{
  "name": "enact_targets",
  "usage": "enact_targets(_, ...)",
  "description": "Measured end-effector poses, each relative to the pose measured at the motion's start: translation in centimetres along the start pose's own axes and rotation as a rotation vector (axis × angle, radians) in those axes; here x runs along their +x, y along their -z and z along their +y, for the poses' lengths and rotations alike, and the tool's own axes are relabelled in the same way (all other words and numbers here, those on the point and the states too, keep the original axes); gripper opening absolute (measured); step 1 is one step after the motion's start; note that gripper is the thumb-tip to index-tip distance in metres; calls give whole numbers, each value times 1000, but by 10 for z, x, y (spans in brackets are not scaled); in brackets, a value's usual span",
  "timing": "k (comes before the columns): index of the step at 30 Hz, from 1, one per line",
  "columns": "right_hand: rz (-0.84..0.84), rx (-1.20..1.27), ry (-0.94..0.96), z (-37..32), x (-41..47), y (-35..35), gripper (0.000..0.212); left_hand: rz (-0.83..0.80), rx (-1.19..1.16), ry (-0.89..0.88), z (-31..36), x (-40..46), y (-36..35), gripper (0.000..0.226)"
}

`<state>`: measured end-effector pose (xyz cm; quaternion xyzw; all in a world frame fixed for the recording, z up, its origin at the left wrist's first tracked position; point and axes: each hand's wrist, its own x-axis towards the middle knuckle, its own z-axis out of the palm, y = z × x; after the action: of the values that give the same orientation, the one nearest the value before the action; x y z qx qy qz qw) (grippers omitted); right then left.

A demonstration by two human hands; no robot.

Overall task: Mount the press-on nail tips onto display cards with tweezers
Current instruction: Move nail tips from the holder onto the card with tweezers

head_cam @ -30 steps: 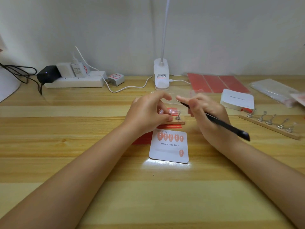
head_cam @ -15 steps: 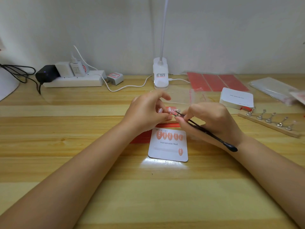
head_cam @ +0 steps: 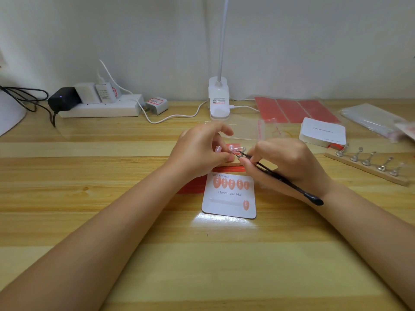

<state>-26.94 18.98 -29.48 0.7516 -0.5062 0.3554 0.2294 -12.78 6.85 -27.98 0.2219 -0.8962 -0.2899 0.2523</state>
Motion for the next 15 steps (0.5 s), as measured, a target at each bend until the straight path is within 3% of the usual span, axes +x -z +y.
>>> enact_targets(15,46,100,-187,-6,0,-5,30,-3,4,-10,1,0,-1,38)
